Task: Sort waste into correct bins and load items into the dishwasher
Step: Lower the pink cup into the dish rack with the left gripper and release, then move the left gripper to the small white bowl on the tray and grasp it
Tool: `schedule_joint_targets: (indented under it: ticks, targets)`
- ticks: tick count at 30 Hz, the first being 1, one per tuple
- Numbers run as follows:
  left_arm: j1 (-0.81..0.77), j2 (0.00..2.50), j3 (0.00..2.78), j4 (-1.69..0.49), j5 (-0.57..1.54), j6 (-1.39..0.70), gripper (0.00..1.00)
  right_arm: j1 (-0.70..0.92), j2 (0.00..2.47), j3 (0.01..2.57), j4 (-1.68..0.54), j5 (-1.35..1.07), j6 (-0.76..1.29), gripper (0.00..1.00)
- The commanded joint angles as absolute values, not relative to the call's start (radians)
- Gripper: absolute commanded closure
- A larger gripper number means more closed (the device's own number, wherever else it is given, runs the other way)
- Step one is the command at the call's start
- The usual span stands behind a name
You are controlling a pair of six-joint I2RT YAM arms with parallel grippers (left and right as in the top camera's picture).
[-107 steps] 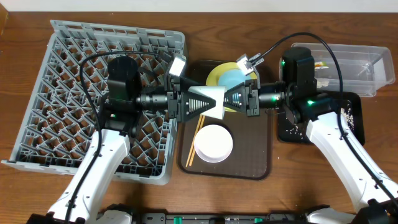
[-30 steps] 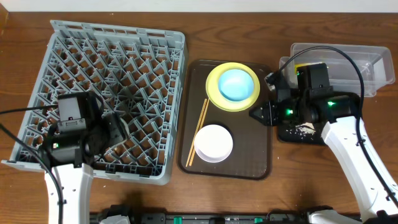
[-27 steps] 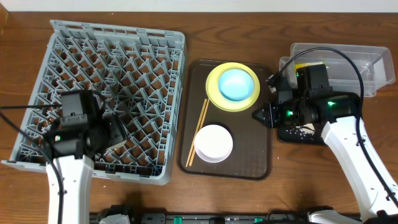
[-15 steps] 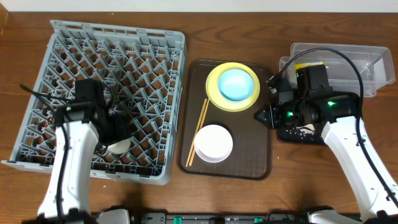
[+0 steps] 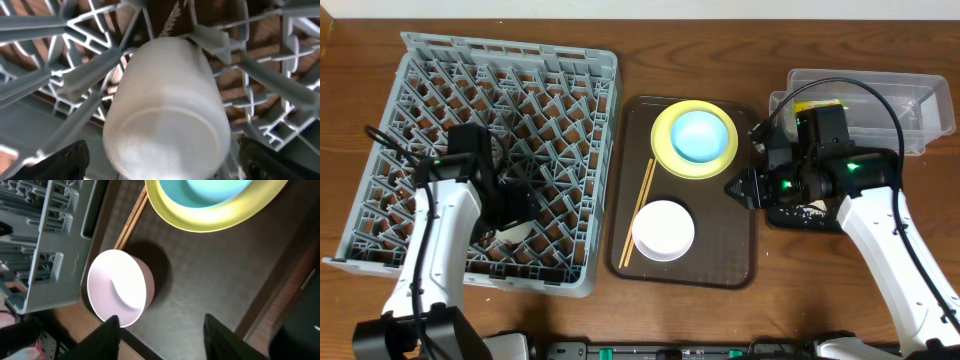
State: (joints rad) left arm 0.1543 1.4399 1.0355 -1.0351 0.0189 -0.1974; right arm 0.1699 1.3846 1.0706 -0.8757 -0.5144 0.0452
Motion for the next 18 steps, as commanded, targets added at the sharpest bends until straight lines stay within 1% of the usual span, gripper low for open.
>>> schedule_joint_targets:
  ticks: [1, 3, 5, 7, 9, 10, 11, 13, 14, 16, 18]
  targets:
    - [0.156, 1.380, 1.122, -1.055, 0.025, -0.192, 0.04, 0.139, 1.333, 1.096, -0.883, -0.513, 0.036, 0.40]
    - [0.156, 1.343, 1.143, -1.057, 0.107, -0.192, 0.04, 0.119, 1.305, 1.097, -0.891, -0.516, 0.036, 0.34]
    - [0.152, 1.302, 1.146, -1.050, 0.232, -0.177, 0.04, 0.100, 1.279, 1.097, -0.899, -0.516, 0.036, 0.33]
    - [0.130, 1.272, 1.146, -1.048, 0.309, -0.134, 0.04, 0.076, 1.254, 1.097, -0.907, -0.503, 0.036, 0.33]
    - [0.076, 1.243, 1.146, -1.039, 0.309, -0.130, 0.04, 0.051, 1.235, 1.097, -0.916, -0.449, 0.039, 0.29]
    - [0.038, 1.230, 1.146, -1.029, 0.297, -0.130, 0.04, 0.040, 1.229, 1.097, -0.922, -0.418, 0.051, 0.23]
    - [-0.008, 1.219, 1.146, -1.015, 0.278, -0.131, 0.03, 0.028, 1.223, 1.097, -0.930, -0.379, 0.072, 0.21]
    - [-0.101, 1.209, 1.146, -0.988, 0.241, -0.132, 0.03, 0.004, 1.219, 1.097, -0.952, -0.311, 0.104, 0.20]
    - [-0.173, 1.208, 1.146, -0.971, 0.217, -0.137, 0.03, -0.008, 1.219, 1.097, -0.965, -0.287, 0.111, 0.20]
    - [-0.265, 1.213, 1.146, -0.948, 0.191, -0.153, 0.03, -0.025, 1.219, 1.097, -0.986, -0.266, 0.112, 0.20]
    - [-0.390, 1.231, 1.145, -0.913, 0.153, -0.193, 0.03, -0.042, 1.219, 1.097, -1.000, -0.254, 0.111, 0.20]
